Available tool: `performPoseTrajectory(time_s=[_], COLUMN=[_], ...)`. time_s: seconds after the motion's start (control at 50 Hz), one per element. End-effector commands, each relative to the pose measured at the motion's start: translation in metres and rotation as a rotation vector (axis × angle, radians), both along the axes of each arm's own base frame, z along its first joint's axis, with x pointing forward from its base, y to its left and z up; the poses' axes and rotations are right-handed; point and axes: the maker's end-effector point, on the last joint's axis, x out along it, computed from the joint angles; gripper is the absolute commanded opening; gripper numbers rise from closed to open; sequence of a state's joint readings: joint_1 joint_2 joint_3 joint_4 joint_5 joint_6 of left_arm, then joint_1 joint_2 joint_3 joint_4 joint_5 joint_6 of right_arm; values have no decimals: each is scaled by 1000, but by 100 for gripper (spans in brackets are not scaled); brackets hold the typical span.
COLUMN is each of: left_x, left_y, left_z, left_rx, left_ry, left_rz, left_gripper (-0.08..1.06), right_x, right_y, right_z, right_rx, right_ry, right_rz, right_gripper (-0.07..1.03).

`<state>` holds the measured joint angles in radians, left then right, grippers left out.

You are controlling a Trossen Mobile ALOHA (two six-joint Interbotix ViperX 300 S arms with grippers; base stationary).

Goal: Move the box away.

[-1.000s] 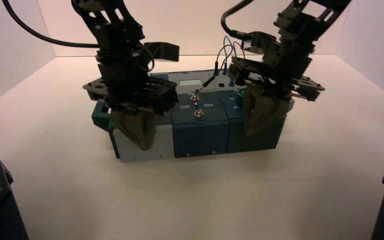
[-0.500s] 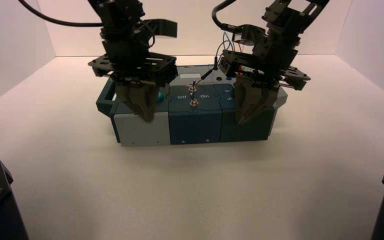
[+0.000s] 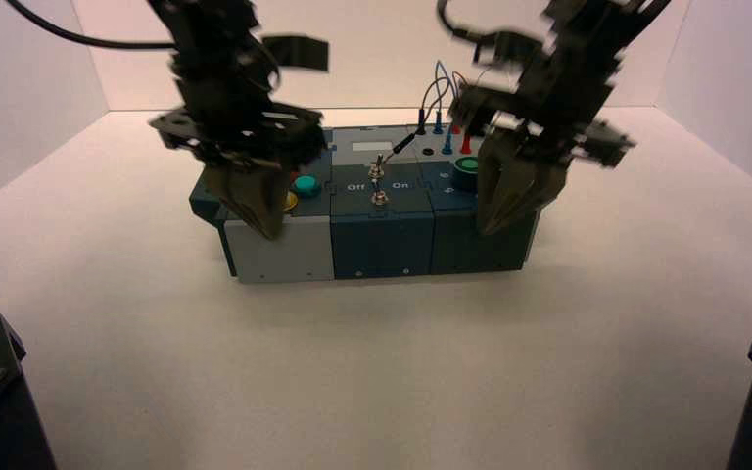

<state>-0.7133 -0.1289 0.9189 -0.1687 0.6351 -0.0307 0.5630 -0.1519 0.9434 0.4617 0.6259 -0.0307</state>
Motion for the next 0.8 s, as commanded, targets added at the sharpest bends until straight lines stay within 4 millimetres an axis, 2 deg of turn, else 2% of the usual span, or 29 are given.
performPoseTrajectory(time_s=[0.02,0.12,0.18,0.22,0.24,0.34,0.56,0.8], left_x=[2,-2,-2,-2,-1,5,22,23], left_y=[-1,1,2,3,5,17,50,74], left_z=[36,63,69,83,93,114,144,164], left_rx=[-79,-138,-151,-184,-207,-248,-246,-251], left_ry=[-88,-152,-168,-208,-236,-318,-472,-581], left_rz=[2,3,2,6,15,50,124,181], left_gripper=[-3,-3,-3,-3,-3,-3,-3,-3], right_x=[-4,-10,-10,-12,-13,-18,-10,-11], right_y=[1,-2,-2,-4,-5,-10,-31,-46], right_z=[35,59,65,78,86,106,137,155], right_rx=[68,118,130,156,176,219,211,208], right_ry=[-76,-145,-161,-205,-237,-322,-514,-607], right_rz=[4,10,11,9,9,9,2,-19], right_gripper=[-2,-2,-2,-2,-2,-2,-2,-2])
